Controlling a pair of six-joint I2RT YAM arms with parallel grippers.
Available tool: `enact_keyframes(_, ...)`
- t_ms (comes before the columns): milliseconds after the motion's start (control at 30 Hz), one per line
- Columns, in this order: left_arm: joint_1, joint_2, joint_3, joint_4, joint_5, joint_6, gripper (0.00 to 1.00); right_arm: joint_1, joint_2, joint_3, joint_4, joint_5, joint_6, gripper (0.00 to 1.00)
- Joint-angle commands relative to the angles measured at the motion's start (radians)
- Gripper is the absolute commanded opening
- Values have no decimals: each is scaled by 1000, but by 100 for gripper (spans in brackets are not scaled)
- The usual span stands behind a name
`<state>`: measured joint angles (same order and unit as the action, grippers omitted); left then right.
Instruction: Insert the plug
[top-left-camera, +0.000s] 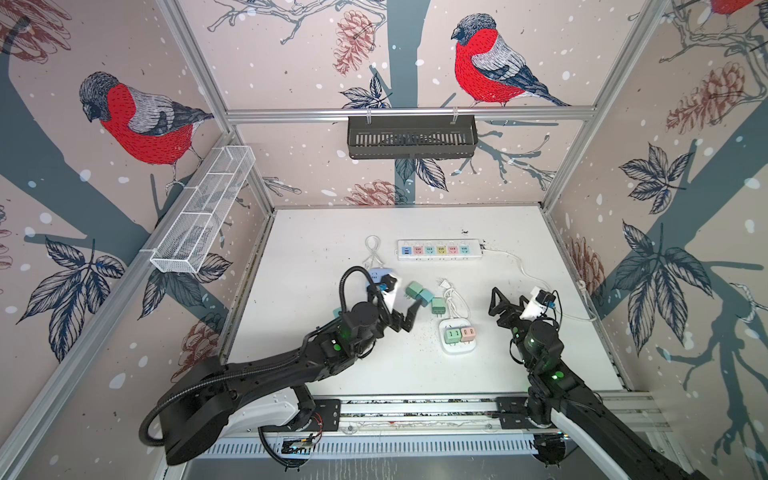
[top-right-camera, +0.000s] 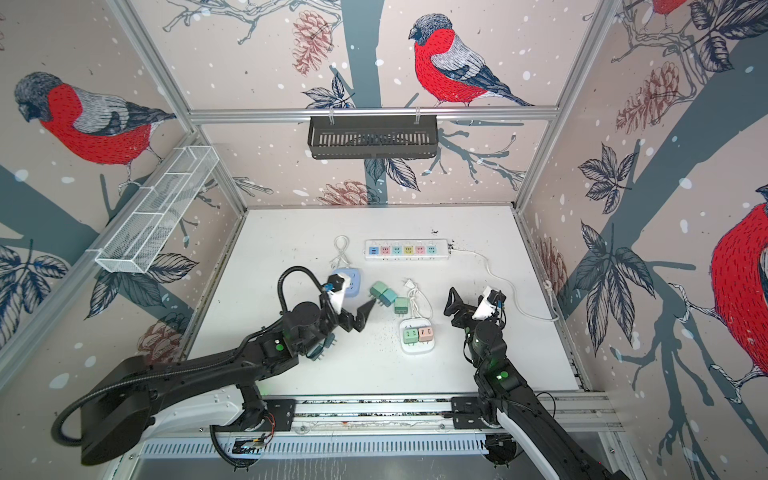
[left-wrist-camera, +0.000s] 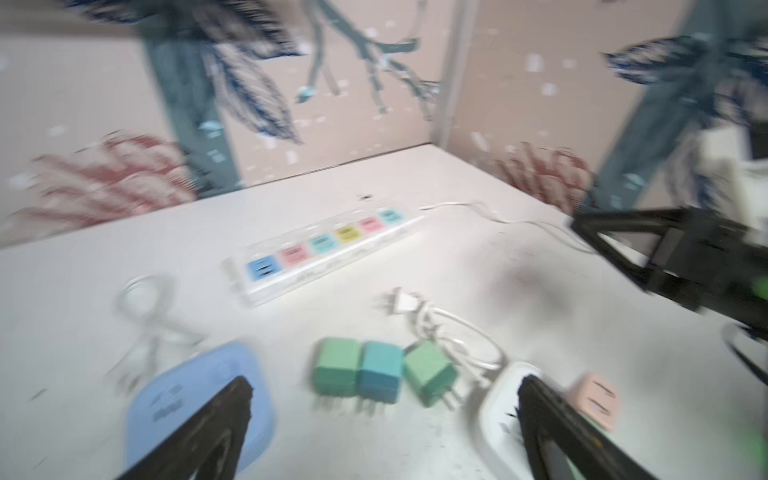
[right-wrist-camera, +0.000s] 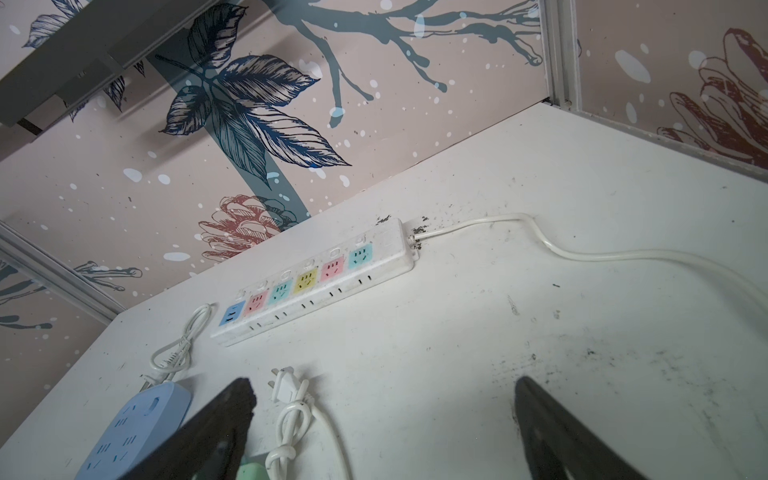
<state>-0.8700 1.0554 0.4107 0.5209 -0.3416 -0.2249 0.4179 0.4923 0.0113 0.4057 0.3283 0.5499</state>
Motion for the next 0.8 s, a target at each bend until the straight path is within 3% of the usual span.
enact_keyframes(0,153,-46,-14,-116,-172,-279,99,-2,33,23,38,1,14,96)
enact_keyframes(67,220,-37,52,-281,-207,-433,99,-1,65,36,36,1,20,95)
enact_keyframes(133,235,-5,133,-418,-267,-512,99,-1,99,54,22,-4,21,95)
enact_keyframes(333,233,89,224,-513,-327,-684,99,-1,155,82,7,-18,22,94)
enact_keyframes(433,236,135,250,-464,-315,-604,98,-2,156,82,10,-21,20,94)
enact_keyframes(533,268,242,367,-538,-250,-497,97,-2,151,79,12,-25,18,94)
enact_keyframes(667,339,403,504,-585,-47,-425,95,-1,150,79,15,-24,17,94)
enact_keyframes(767,348,558,658,-720,-53,-403,94,-2,151,78,18,-23,17,95)
